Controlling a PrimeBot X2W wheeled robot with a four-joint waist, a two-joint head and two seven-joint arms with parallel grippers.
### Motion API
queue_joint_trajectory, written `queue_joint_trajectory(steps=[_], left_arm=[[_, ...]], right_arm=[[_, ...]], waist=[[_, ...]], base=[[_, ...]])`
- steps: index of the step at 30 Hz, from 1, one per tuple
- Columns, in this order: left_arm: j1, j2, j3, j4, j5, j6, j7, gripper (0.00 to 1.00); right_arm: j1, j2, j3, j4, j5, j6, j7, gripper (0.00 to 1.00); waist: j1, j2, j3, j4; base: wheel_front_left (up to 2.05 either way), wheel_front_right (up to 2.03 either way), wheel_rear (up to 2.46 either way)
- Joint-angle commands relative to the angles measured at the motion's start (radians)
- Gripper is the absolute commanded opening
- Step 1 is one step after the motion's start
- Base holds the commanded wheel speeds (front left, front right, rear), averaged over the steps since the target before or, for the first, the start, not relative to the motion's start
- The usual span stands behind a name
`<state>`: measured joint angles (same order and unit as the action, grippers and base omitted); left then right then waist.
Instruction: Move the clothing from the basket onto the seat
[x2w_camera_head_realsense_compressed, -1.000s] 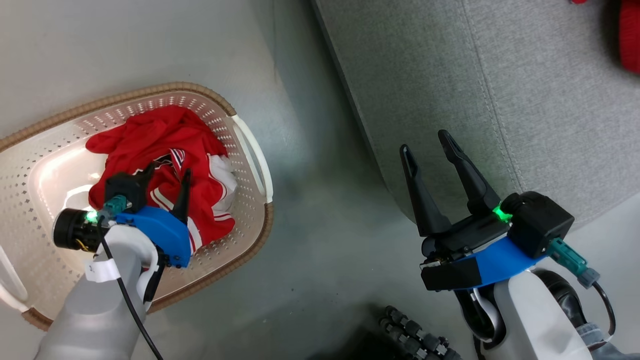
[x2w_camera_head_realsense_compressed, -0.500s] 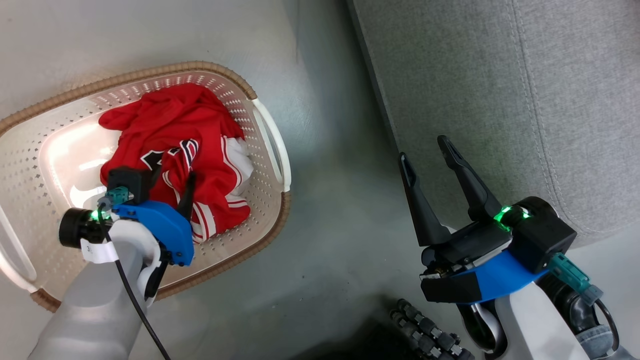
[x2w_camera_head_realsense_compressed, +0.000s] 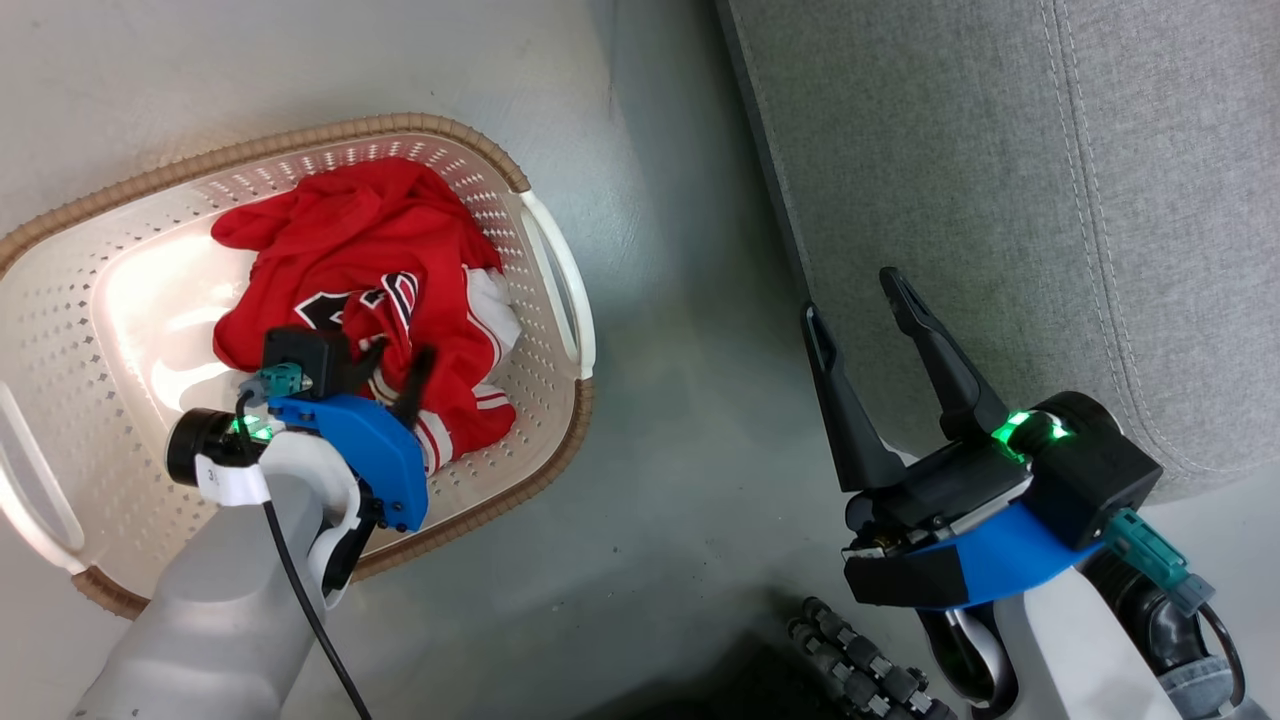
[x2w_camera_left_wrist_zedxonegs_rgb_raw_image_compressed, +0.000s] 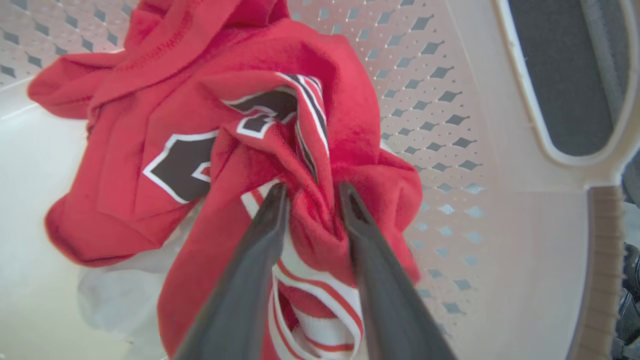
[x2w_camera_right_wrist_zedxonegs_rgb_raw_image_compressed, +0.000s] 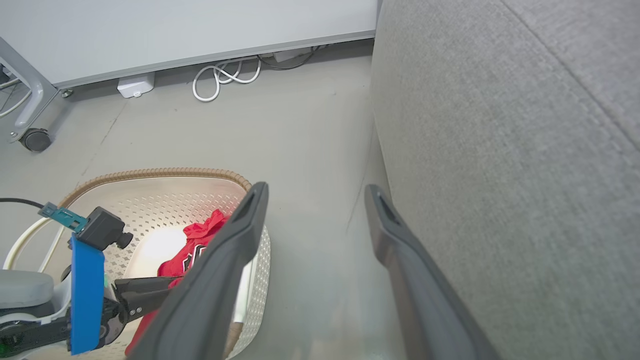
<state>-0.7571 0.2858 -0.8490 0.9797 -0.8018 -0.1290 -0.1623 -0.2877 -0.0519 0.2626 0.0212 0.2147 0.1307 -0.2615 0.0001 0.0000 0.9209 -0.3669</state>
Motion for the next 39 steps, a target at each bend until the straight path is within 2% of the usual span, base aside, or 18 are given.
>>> queue_joint_trajectory(steps=[1, 24, 39], left_arm=[[-0.014, 0.009, -0.016, -0.004, -0.015, -0.001, 0.008, 0.0], [-0.059, 0.046, -0.151, 0.01, -0.149, -0.001, -0.058, 0.0], [0.0, 0.016, -0.215, -0.02, -0.237, -0.001, -0.097, 0.0]], right_arm=[[0.006, 0.003, 0.001, -0.004, -0.002, 0.0, -0.005, 1.0], [-0.057, 0.003, 0.031, 0.014, -0.011, 0.0, -0.005, 1.0], [-0.084, 0.002, 0.037, 0.063, -0.033, 0.0, 0.007, 1.0]], waist=[[-0.0001, 0.0, -0.001, 0.0], [-0.0001, 0.0, -0.031, 0.004], [-0.0001, 0.0, -0.21, 0.064]], base=[[0.0, 0.0, 0.0], [0.0, 0.0, 0.0], [0.0, 0.0, 0.0]])
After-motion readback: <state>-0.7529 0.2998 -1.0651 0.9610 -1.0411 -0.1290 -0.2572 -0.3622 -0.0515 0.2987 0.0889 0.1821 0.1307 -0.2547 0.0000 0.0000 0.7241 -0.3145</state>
